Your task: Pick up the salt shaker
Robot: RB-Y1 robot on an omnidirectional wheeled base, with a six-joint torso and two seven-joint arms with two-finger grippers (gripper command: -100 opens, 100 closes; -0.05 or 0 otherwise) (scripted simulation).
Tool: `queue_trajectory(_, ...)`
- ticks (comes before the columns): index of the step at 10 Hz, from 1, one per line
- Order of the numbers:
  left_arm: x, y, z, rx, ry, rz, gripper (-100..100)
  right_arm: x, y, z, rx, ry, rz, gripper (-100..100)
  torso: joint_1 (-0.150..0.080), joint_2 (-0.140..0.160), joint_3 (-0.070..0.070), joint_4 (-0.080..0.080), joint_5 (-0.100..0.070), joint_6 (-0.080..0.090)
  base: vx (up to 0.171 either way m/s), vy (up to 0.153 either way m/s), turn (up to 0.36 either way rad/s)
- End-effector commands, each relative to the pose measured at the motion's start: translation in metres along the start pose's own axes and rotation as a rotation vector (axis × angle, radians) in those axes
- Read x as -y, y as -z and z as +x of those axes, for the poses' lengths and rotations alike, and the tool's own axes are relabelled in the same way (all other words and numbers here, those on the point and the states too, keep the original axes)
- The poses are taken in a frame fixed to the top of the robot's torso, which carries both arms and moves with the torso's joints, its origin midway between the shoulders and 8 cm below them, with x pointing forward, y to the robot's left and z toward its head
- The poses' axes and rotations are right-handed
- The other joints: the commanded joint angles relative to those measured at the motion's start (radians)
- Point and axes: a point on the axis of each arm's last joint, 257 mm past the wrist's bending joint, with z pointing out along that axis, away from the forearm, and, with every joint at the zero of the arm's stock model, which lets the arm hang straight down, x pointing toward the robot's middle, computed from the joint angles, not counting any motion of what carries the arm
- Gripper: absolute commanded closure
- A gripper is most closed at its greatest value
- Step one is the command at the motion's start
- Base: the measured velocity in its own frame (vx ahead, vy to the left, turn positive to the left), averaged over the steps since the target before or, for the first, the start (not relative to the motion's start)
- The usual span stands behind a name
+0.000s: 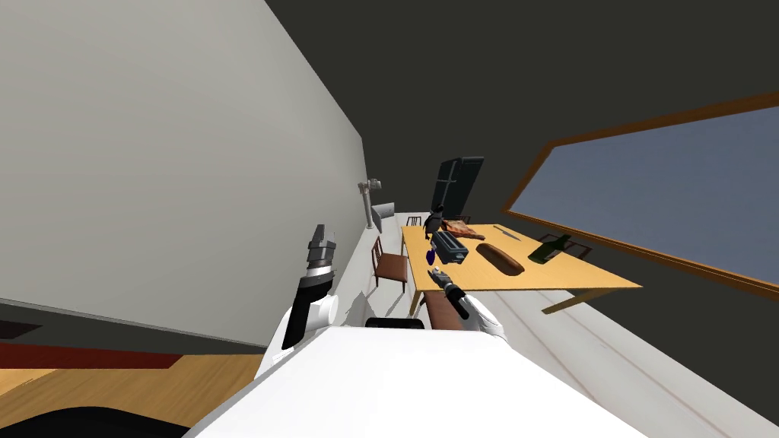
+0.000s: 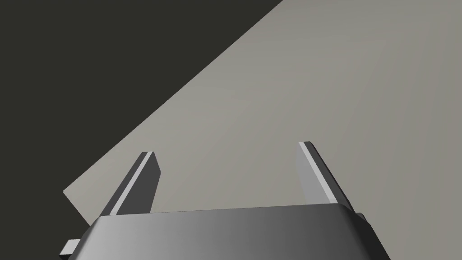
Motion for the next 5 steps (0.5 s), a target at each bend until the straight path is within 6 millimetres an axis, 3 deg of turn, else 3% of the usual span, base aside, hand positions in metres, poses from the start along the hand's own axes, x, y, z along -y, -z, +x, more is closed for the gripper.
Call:
queue_trajectory(1, 0.000, 0.000, 0.000, 0.000, 0.000, 0.000, 0, 0.016, -0.003, 0.006, -0.028, 0.047, 0.030, -100, 0.000, 0.000, 0.000, 0.000, 0.000, 0.000, -0.014, -0.039, 0.166)
queue_trajectory(5, 0.000, 0.000, 0.000, 0.000, 0.000, 0.000, 0, 0.049, -0.004, 0.025, -0.094, 0.119, 0.088, -100, 0.001, 0.000, 0.000, 0.000, 0.000, 0.000, -0.013, -0.024, 0.127)
